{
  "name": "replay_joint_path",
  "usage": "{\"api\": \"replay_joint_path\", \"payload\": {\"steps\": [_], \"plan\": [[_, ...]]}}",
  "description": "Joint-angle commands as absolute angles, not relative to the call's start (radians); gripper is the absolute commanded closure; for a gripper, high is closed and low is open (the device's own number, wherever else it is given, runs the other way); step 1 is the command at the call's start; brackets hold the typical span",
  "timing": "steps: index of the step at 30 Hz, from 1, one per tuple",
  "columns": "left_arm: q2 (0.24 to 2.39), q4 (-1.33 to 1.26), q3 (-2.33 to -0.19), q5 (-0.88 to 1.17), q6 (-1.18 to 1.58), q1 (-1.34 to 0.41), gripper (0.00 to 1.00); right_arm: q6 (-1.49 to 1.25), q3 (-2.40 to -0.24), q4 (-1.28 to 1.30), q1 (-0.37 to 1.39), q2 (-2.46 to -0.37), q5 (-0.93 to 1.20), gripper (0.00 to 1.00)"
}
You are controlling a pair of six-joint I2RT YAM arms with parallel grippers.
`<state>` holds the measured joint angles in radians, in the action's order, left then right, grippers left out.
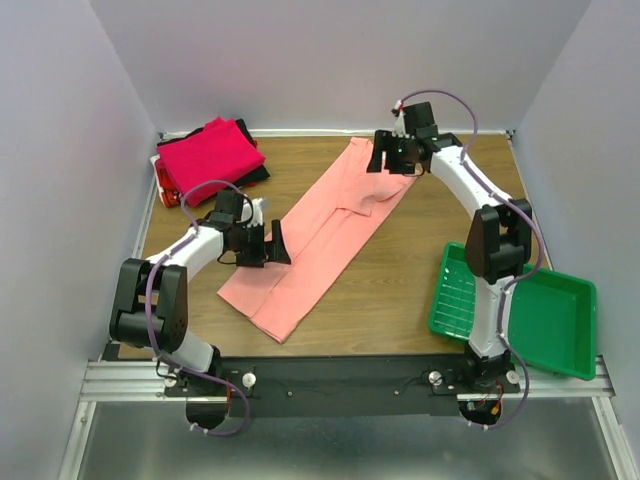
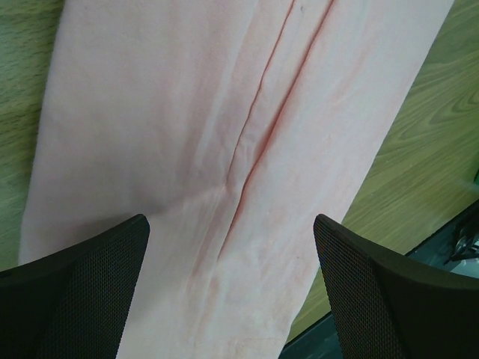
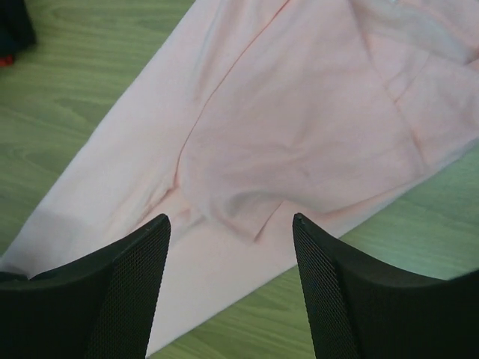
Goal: Fold and stack the t-shirts
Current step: Fold the tshirt
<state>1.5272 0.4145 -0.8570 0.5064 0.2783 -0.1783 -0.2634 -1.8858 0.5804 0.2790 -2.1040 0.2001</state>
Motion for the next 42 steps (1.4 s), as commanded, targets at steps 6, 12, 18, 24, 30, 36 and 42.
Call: {"api": "replay_joint_path", "payload": {"steps": [6,12,18,24,30,36,42], "plan": [[1.516,0.425,-0.838,0.471,0.288,-0.215,0.02,-0.268,-1.715,0.565,0.35,-2.149,0.196,0.38],[1.503,0.422,-0.831,0.471,0.296,-0.218,0.02,-0.262,-1.733,0.561,0.35,-2.198,0.179,0.41],[1.494,0.422,-0.819,0.469,0.301,-0.218,0.02,-0.267,-1.723,0.563,0.353,-2.223,0.181,0.46],[1.496,0.423,-0.819,0.466,0.301,-0.218,0.02,-0.264,-1.689,0.563,0.362,-2.21,0.186,0.54],[1.502,0.428,-0.825,0.466,0.295,-0.218,0.02,-0.261,-1.677,0.564,0.374,-2.194,0.169,0.59],[1.503,0.43,-0.822,0.468,0.295,-0.218,0.02,-0.259,-1.695,0.563,0.377,-2.209,0.176,0.65],[1.502,0.434,-0.822,0.465,0.29,-0.218,0.02,-0.252,-1.718,0.563,0.391,-2.233,0.178,0.69]]}}
